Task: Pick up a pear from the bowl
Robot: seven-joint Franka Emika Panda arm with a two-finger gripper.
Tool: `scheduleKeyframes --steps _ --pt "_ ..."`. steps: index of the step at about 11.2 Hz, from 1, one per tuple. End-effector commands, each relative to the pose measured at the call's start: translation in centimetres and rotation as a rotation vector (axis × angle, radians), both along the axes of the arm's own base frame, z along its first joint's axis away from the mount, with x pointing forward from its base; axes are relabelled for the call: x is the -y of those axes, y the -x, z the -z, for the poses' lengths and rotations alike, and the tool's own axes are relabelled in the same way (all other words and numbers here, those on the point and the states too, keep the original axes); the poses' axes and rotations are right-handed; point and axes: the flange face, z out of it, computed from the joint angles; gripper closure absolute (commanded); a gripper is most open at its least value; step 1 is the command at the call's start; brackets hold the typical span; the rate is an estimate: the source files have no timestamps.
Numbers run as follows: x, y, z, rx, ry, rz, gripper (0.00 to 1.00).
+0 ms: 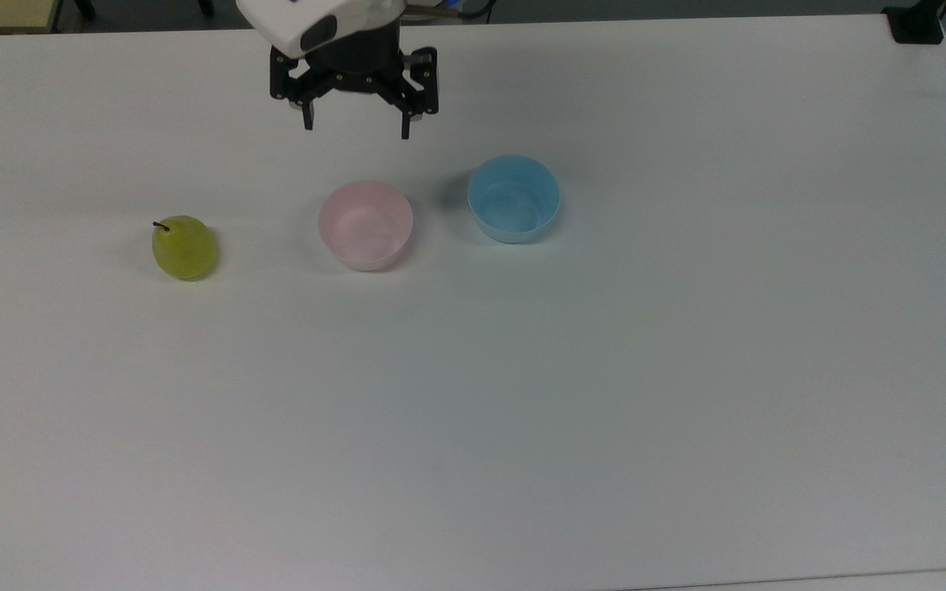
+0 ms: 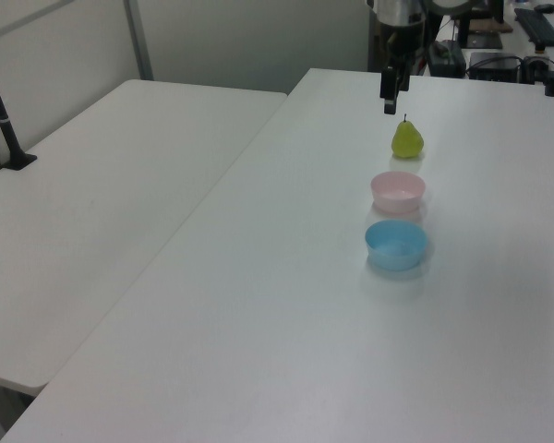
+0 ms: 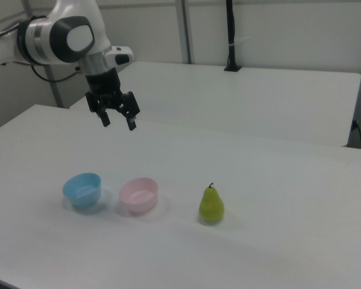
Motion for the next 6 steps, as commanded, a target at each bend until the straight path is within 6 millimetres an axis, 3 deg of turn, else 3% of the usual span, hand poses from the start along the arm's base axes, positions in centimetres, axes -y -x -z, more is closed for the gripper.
scheduleKeyframes --steps 1,6 --pt "-0.1 2.3 -3.0 -0.003 -0.087 0.034 0.00" --pt "1.2 3.2 -3.7 -0.027 -0.082 0.053 0.00"
